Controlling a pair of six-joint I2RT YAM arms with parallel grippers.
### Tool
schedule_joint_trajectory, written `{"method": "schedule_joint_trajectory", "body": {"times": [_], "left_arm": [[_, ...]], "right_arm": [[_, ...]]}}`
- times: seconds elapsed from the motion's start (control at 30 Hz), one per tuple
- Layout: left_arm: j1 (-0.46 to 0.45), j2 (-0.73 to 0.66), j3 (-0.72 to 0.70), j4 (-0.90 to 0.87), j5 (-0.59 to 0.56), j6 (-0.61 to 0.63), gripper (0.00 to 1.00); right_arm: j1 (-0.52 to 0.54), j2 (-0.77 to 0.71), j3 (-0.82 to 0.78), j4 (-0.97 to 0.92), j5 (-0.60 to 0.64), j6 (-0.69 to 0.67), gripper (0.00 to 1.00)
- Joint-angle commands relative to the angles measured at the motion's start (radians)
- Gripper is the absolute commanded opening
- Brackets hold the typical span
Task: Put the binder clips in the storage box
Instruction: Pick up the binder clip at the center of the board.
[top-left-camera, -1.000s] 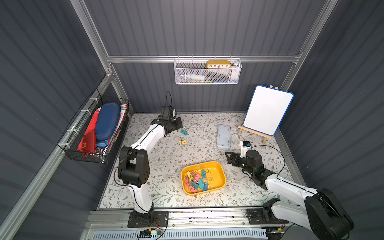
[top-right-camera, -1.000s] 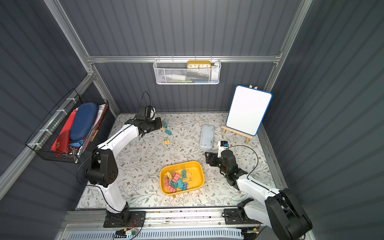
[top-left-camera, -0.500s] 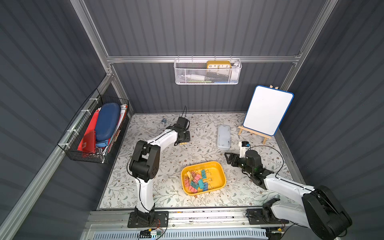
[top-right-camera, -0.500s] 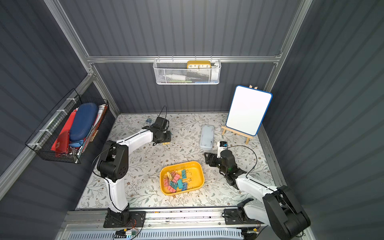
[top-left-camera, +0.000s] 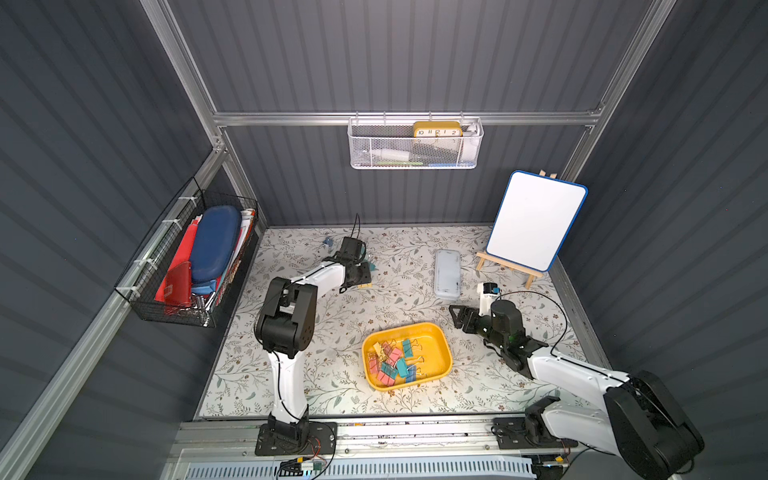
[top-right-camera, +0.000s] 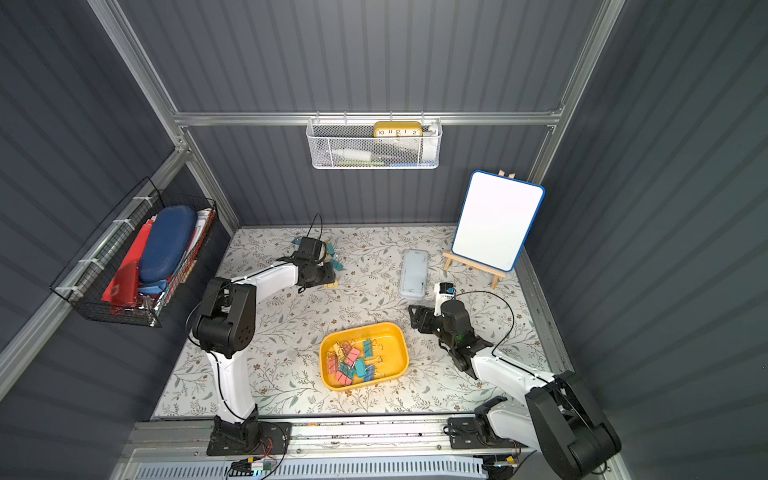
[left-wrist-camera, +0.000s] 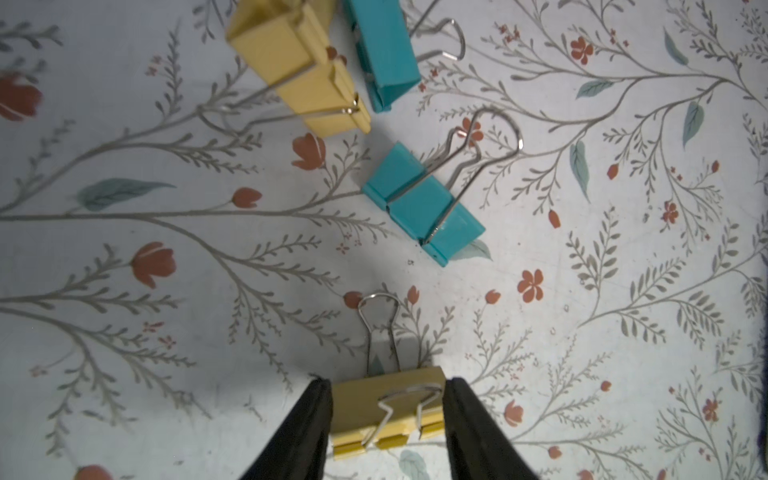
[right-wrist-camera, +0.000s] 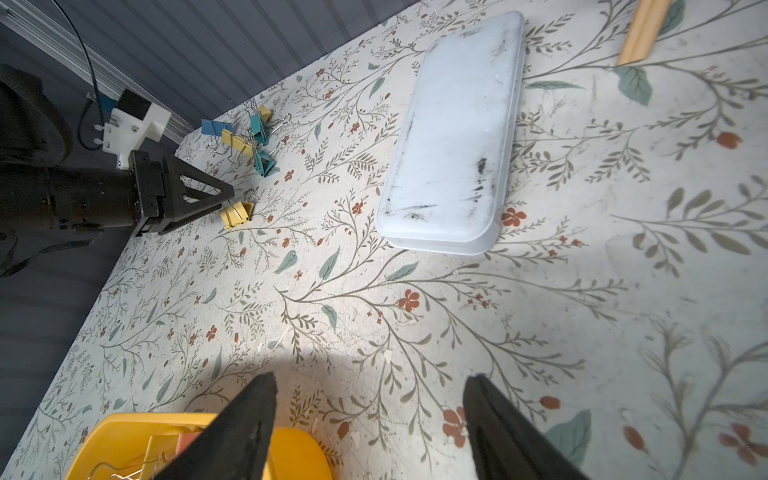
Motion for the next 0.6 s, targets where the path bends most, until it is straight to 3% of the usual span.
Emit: {"method": "schedule_joint_trajectory", "body": {"times": [0.0, 0.1, 0.27, 0.57], "left_arm": [[0.027, -0.028, -0.02, 0.047, 0.072, 0.048, 0.49], [0.047, -0.02, -0.032, 0.078, 0.12, 0.07, 0.44], [0.082, -0.021, -0.057, 0.13, 0.21, 0.08, 0.27], [0.09, -0.021, -0.075, 0.166, 0.233, 0.081, 0.03]], "right_arm": [[-0.004, 0.004, 0.011, 0.012, -0.005, 0.004, 0.76], [-0.004, 0.006, 0.012, 0.011, -0.004, 0.002, 0.76], [-0.004, 0.003, 0.011, 0.009, 0.0, 0.001, 0.76], [-0.004, 0.006, 0.014, 0.009, -0.001, 0.002, 0.76]]}}
